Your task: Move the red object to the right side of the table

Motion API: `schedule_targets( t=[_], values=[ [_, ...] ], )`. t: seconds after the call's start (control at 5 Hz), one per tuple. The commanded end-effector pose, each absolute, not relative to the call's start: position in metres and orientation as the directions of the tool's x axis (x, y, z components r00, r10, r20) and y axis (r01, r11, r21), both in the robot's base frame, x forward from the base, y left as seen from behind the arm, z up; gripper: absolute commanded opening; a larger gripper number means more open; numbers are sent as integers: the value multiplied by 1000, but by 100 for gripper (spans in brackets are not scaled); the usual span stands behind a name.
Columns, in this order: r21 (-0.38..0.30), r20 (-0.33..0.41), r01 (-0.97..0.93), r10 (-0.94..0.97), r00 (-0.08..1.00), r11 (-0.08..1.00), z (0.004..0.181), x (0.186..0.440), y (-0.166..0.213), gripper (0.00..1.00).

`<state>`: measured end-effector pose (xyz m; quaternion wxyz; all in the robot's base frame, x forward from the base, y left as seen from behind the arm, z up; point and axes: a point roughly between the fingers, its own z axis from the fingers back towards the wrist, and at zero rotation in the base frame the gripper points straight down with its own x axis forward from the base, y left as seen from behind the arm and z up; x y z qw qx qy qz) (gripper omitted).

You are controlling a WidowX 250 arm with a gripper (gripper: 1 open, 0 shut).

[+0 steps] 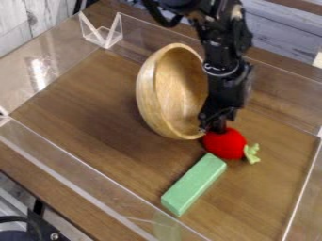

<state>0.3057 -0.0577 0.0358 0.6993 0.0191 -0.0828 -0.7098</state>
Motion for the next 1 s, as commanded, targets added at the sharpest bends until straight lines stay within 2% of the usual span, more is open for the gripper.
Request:
schedule_targets(
  t=[0.0, 0.4, 0.8],
  values=[
    [132, 79, 990, -996, 30, 40, 51, 296, -69, 0],
    [54, 25, 997, -998, -51, -50, 57, 295, -71, 0],
    [5, 11, 997, -997, -72, -72, 33, 306, -59, 0]
  ],
)
